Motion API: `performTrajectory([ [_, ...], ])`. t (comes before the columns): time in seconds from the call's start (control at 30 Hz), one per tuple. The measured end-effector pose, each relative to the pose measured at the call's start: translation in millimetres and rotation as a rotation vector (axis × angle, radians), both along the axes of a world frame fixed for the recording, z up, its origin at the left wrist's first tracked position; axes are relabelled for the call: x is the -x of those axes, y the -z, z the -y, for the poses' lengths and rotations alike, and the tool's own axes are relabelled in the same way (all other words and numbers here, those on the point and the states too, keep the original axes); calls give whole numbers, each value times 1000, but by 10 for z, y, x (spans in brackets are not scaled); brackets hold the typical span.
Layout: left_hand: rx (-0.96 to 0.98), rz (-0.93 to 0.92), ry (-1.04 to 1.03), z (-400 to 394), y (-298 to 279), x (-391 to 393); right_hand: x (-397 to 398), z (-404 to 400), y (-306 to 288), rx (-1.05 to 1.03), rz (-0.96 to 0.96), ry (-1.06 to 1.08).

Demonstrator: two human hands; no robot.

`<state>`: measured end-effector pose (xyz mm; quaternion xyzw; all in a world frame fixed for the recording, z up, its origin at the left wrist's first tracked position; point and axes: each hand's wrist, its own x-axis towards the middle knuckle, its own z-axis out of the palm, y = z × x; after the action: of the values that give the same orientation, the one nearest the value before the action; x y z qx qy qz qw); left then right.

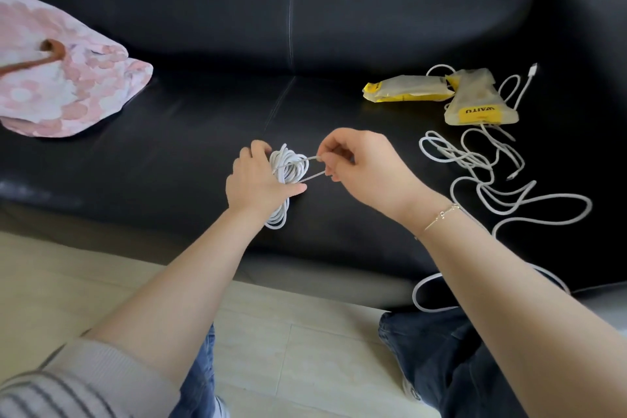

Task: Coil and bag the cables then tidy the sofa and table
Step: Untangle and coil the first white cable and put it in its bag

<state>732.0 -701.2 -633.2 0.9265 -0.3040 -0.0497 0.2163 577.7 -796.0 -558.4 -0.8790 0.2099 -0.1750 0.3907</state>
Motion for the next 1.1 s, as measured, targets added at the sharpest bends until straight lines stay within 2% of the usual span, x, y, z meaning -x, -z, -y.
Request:
performTrajectory([
  [0.1,29,204,92,-60,-40,44,-22,-1,14,3,-15,40],
  [0.17,-12,174,123,-111,-65,106,-34,-4,15,5,-25,51],
  [0.27,-209,41,161,-276,-35,228,-63,-17,-1,-4,-45,58],
  [0.33,-241,29,180,-400,11,297,-83,-35,-12,-13,-65,63],
  [0.57,-31,141,260,-353,243,348,-81,-153,11,-47,-99,-30],
  [0.77,-20,187,227,-269,268,301,-28,-197,-20,-227,-86,-181],
  [0.9,-46,229,216,-247,301,275,-16,-135,-67,-341,18,-149],
  [1.07,-40,478,216,-248,312,188,10,-182,-102,-373,28,-136],
  [1.1,-26,468,224,-252,308,163,12,-181,-97,-379,34,-104],
])
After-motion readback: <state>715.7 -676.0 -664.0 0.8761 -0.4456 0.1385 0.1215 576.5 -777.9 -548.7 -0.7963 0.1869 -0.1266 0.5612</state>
